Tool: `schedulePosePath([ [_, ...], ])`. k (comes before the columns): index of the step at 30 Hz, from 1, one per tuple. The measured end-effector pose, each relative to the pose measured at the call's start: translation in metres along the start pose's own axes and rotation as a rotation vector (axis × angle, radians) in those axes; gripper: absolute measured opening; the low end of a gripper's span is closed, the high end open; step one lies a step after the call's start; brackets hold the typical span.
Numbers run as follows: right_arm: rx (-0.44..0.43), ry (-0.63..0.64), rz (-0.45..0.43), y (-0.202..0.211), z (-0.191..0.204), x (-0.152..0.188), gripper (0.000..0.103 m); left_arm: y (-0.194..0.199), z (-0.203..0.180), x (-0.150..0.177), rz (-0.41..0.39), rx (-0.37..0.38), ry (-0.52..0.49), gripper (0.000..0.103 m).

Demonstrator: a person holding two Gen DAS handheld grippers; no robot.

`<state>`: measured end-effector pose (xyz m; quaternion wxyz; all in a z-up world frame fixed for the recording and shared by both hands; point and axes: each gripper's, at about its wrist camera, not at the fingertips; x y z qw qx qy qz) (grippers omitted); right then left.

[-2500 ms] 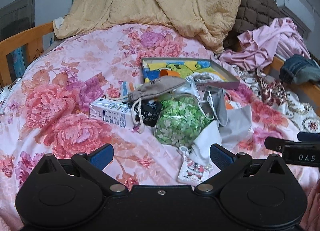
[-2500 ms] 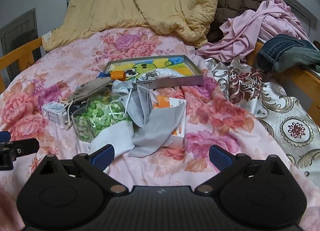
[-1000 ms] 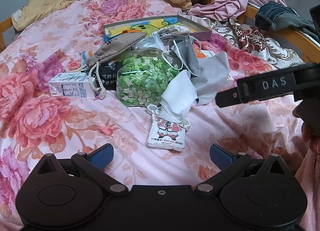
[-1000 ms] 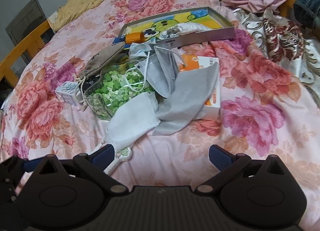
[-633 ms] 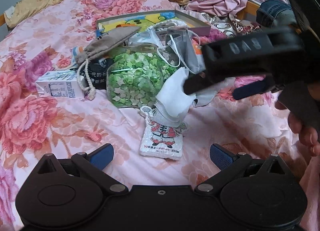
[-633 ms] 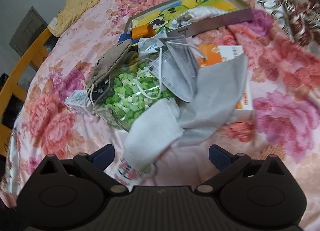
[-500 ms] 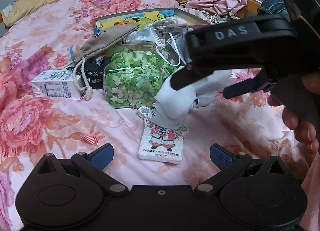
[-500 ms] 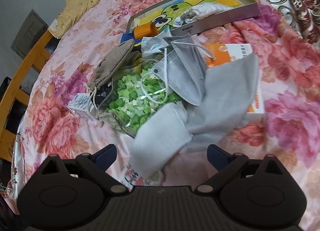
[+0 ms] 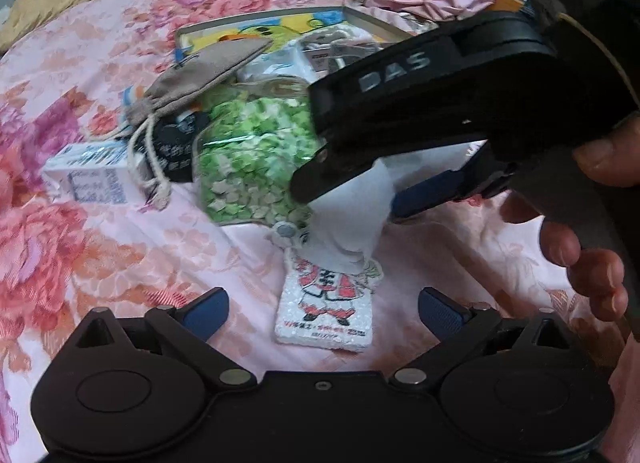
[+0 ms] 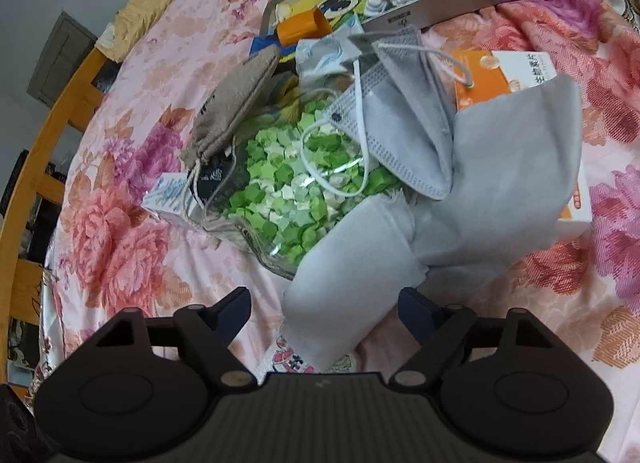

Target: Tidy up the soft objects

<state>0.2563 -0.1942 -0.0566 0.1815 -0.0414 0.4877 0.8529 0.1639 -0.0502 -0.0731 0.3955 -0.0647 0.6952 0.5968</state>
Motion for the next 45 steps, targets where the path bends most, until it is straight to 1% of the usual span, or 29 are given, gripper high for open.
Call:
schedulePosePath([
  [3,0.025,0.011,0.009,-0.003,0.001,0.001,0.081,-0.004,-0.005,-0.003,-0.002,0.002,-0.040,0.093],
  [4,0.032,0.019,0.007,-0.003,0.002,0.002,0.079,-0.005,-0.006,-0.003,-0.001,0.007,-0.048,0.089],
  [7,0.038,0.022,0.009,-0.005,0.002,0.002,0.074,-0.008,-0.006,-0.004,0.008,0.023,-0.053,0.084],
  [11,0.039,0.014,0.013,-0.009,0.000,0.000,0.069,-0.012,-0.005,-0.004,0.020,0.029,-0.047,0.081],
  [13,0.030,0.006,0.016,-0.010,-0.002,-0.001,0.069,-0.013,-0.002,-0.003,0.024,0.038,-0.023,0.080],
  [14,0.029,0.007,0.015,-0.011,-0.002,0.000,0.066,-0.013,0.000,-0.003,0.023,0.046,-0.004,0.079],
  [18,0.039,0.014,0.013,-0.012,-0.001,0.000,0.059,-0.013,0.006,-0.001,0.032,0.057,0.039,0.067],
  [21,0.037,0.002,0.025,-0.013,-0.003,0.000,0.054,-0.016,0.005,-0.001,0.043,0.057,0.036,0.060],
  [24,0.039,-0.006,0.035,-0.015,-0.005,0.000,0.045,-0.017,0.004,-0.001,0.048,0.051,0.028,0.054],
  [26,0.043,-0.003,0.030,-0.014,-0.005,0.000,0.036,-0.017,0.006,-0.002,0.047,0.053,0.030,0.054],
  [27,0.043,-0.004,0.028,-0.013,-0.005,0.000,0.035,-0.017,0.006,-0.002,0.045,0.053,0.031,0.054],
  [32,0.043,-0.008,0.017,-0.010,-0.009,0.001,0.019,-0.015,0.006,-0.002,0.047,0.047,0.029,0.054],
  [40,0.017,-0.026,-0.034,0.004,-0.015,0.004,0.011,-0.006,0.006,-0.002,0.014,0.057,0.060,0.054],
  [45,-0.003,-0.030,-0.068,0.015,-0.016,0.006,0.010,0.001,0.005,-0.001,-0.006,0.055,0.063,0.054],
])
Point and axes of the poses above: each gripper's, at about its wrist camera, not at the fingertips, and y roughly against the way its jaws point, z to its left, x to its underside, and after that the axes turned 13 degrees about -y, right-handed
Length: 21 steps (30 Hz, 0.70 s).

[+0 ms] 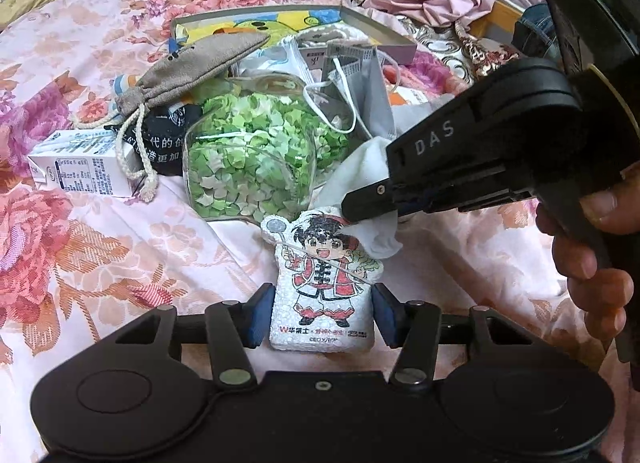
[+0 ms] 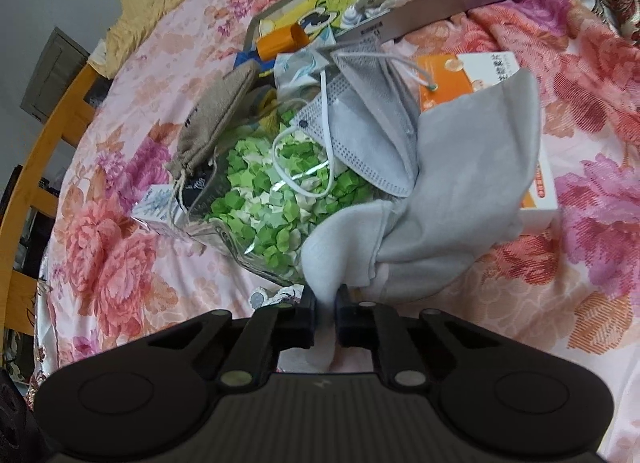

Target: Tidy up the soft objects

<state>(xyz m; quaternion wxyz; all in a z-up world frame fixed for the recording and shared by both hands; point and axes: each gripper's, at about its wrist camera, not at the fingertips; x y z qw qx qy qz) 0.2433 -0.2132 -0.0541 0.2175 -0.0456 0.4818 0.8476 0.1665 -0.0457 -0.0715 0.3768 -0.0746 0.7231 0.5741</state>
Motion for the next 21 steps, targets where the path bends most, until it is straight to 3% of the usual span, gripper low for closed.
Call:
schedulePosePath([
  [11,-0.034,0.074,-0.181,0.041,0.010,0.002,0.010,0.032,0.008,-0.002,-0.141,-0.003,0.085,0.054],
  [21,-0.058,0.093,-0.244,0.053,0.011,0.000,0.010,0.044,0.012,-0.003,-0.210,-0.004,0.109,0.054],
])
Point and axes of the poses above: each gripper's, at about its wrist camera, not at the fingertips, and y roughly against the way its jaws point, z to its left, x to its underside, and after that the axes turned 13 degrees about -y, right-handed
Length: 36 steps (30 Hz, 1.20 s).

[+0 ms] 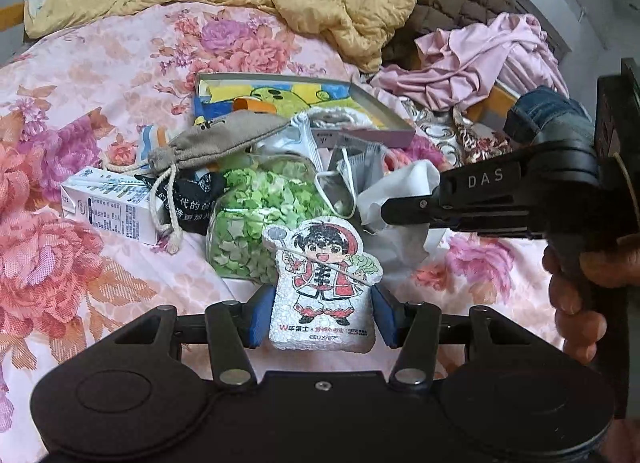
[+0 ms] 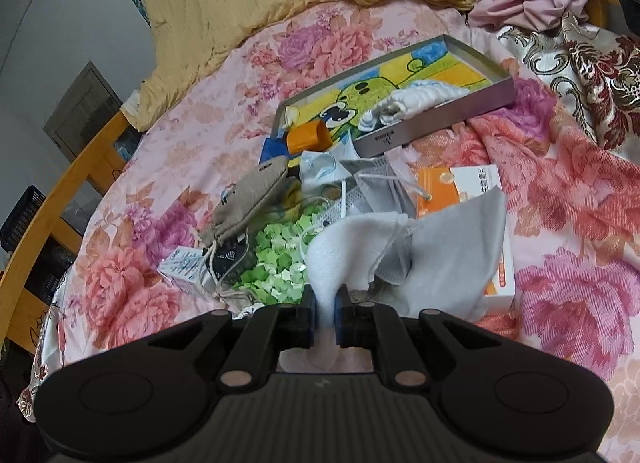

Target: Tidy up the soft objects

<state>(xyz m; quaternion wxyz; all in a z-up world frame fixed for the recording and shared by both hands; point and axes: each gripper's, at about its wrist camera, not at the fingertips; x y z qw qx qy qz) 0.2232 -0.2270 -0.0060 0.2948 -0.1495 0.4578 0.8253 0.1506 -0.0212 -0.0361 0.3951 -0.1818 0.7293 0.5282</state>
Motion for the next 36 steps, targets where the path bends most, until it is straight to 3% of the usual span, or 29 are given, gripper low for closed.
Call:
schedulePosePath([
  [5,-0.016,0.020,-0.029,0.006,0.003,-0.001,0.010,0.006,0.001,-0.006,-0.057,-0.038,-0.010,0.054],
  [13,-0.073,0.070,-0.084,0.009,0.010,-0.005,0.010,-0.002,0.025,-0.027,-0.105,-0.073,0.075,0.054],
  [19,-0.067,0.162,-0.181,0.006,0.020,-0.015,0.010,-0.008,0.044,-0.054,-0.164,-0.098,0.083,0.054],
  [27,-0.127,0.266,-0.266,-0.013,0.033,-0.026,0.010,-0.034,0.074,-0.095,-0.230,-0.113,0.123,0.054],
  [36,-0.106,0.298,-0.320,-0.044,0.039,-0.060,0.010,-0.078,0.105,-0.129,-0.267,-0.120,0.134,0.054],
])
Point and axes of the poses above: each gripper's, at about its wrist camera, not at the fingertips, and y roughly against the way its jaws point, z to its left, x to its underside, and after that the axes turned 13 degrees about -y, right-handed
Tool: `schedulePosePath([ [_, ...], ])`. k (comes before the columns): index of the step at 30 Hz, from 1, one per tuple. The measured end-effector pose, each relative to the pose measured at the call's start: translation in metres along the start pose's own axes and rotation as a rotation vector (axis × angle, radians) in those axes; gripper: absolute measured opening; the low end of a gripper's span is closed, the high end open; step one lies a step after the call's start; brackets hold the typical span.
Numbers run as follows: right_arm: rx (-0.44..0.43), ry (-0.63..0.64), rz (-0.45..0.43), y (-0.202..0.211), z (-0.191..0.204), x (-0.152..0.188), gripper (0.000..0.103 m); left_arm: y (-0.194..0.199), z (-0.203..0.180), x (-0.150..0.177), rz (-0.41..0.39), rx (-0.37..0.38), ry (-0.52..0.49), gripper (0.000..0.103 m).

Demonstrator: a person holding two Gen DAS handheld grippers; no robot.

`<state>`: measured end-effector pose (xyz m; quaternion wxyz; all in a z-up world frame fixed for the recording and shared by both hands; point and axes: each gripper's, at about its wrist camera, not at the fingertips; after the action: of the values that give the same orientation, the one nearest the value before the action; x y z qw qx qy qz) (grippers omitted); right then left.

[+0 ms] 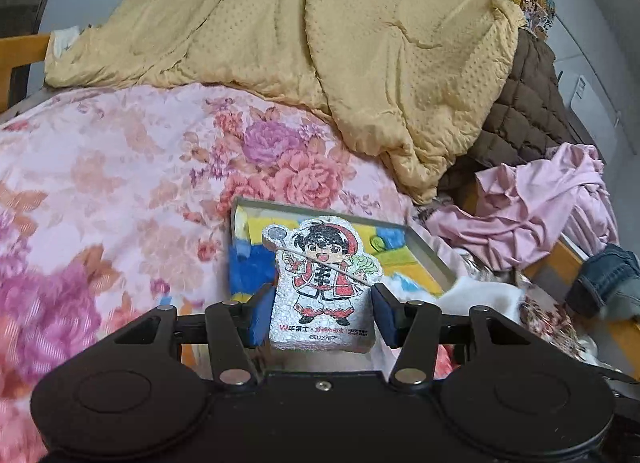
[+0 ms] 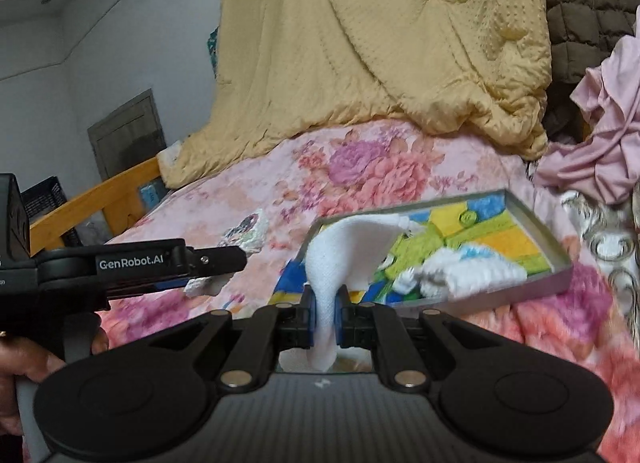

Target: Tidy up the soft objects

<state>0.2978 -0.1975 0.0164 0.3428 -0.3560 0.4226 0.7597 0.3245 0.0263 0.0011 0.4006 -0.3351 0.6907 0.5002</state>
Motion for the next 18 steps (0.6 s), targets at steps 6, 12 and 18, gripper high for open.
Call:
schedulePosePath([
  [6,0.030,-0.025,-0.026,-0.037,-0.015,-0.025,0.010,-0.037,0.025,-0.018,0.011,-0.019,0.037,0.054],
  [12,0.050,-0.049,-0.006,-0.073,-0.025,-0.039,0.010,-0.071,0.042,-0.024,0.023,-0.025,0.060,0.054],
  [18,0.096,-0.061,0.051,-0.107,-0.026,-0.042,0.010,-0.089,0.050,-0.013,0.063,-0.013,0.059,0.054],
])
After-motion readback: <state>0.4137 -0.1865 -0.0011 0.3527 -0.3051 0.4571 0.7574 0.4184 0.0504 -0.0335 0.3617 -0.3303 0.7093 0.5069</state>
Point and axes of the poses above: each gripper's, at about its wrist camera, not at the fingertips, and y roughly against the way its jaws point, z to its left, x to its underside, and after that the axes turned 13 degrees about -y, right-handed
